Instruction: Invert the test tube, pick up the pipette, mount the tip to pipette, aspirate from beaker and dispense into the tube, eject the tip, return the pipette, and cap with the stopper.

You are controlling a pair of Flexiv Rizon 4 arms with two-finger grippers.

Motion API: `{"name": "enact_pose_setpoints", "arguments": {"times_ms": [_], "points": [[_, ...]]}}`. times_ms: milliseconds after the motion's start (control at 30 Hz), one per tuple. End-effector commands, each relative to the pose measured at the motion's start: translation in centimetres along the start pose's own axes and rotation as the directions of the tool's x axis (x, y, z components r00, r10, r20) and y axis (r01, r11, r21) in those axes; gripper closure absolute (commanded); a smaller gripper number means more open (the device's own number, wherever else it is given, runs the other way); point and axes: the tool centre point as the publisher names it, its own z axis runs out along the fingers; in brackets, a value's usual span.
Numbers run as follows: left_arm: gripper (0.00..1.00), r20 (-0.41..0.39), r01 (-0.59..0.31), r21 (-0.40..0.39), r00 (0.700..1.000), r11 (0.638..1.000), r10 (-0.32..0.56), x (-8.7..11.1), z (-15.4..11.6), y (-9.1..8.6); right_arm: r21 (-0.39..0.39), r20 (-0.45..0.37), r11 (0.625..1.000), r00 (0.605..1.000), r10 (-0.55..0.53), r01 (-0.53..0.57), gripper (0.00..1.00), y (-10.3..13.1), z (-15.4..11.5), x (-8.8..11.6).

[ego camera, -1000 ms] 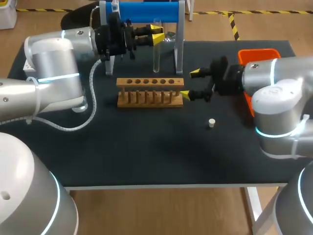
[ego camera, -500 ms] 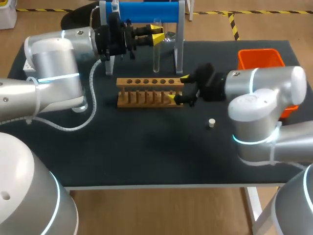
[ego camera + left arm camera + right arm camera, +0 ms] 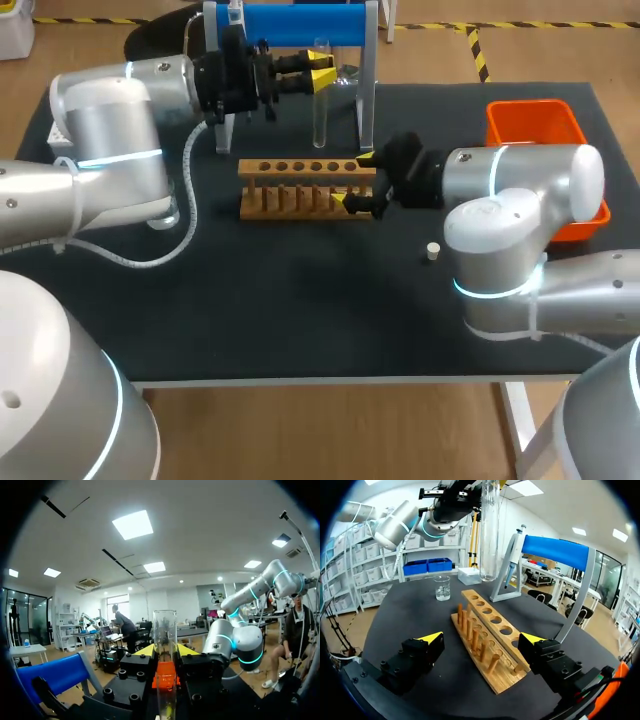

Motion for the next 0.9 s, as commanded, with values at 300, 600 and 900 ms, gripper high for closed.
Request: {"name": "enact_pose_setpoints", "arguments": {"times_ms": [300,600,900], "points": [[1.0,-0.002,0.0,-0.002,1.0,1.0,0.0,-0.1,0.06,-0.01,0.001,-0.003,1.0,1.0,0.006,-0.006,0.0,-0.34,0.07,-0.66],[1.0,-0.002,0.0,-0.002,1.0,1.0,0.0,-0.1,0.06,-0.01,-0.001,-0.001,1.0,1.0,0.015,-0.015,0.0,-0.36,0.18,-0.78],[1.0,-0.002,0.0,-0.002,1.0,1.0,0.0,-0.1,0.06,-0.01,0.005,-0.002,1.0,1.0,0.02,-0.02,0.0,-0.49,0.33,-0.72]]}}
